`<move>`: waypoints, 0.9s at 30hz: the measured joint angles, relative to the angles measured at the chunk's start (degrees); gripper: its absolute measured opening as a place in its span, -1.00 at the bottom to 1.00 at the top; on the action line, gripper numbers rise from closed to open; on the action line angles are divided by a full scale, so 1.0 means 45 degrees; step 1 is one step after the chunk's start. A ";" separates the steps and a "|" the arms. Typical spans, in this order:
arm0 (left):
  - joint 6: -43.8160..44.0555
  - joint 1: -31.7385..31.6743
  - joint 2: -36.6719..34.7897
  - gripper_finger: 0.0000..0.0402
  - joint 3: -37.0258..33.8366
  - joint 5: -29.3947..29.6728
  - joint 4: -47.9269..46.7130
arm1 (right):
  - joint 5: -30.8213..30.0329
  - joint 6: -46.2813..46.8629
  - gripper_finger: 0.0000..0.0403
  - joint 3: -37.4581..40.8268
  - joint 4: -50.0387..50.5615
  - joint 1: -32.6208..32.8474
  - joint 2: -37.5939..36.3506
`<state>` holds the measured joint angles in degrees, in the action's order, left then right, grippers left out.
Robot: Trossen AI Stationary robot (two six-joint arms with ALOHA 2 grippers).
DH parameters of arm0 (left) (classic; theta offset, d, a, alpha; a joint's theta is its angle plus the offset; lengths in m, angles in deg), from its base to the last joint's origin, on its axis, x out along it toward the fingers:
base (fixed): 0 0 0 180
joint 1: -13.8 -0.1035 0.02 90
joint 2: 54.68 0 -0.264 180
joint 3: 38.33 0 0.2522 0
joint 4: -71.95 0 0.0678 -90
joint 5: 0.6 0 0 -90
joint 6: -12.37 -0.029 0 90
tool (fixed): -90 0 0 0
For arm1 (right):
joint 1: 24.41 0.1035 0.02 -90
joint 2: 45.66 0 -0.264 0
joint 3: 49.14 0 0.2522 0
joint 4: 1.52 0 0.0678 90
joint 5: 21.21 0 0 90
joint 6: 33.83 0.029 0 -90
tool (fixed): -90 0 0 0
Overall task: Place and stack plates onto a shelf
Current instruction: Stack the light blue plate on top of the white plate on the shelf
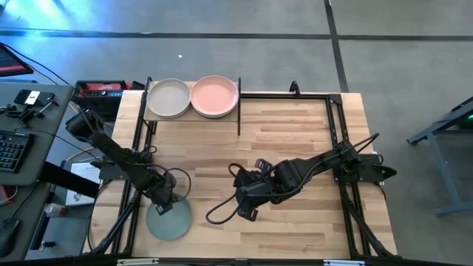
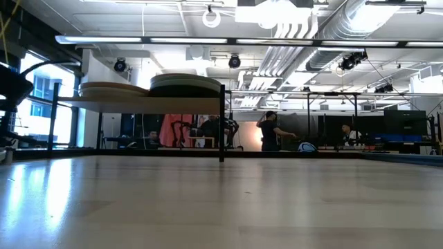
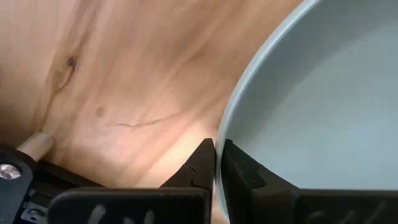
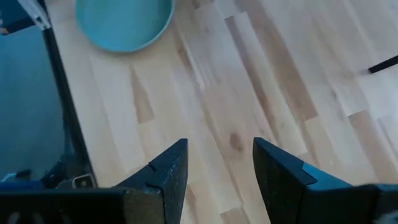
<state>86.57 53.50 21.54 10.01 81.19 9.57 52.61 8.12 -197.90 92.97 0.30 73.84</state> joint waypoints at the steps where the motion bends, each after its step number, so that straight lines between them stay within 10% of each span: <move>1: -0.0069 -0.0002 -0.0068 -0.98 0.0121 0.0018 -0.0022 | -0.0185 -0.0004 -0.23 0.0000 0.0004 -0.0013 0.0000; 11: -0.0413 -0.1515 -0.1721 -0.99 0.1858 0.0978 -0.2766 | -0.1772 -0.1798 -0.23 0.0000 -0.0088 -0.0702 0.0000; 27: -0.1865 -0.7730 -0.5904 -0.99 0.3742 0.2250 -0.6603 | -0.1872 -0.7376 -0.23 0.0000 -0.0088 -0.2929 0.0000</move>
<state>78.18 18.72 -5.03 26.84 91.32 -20.14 44.18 -25.07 -197.90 92.58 -12.88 73.84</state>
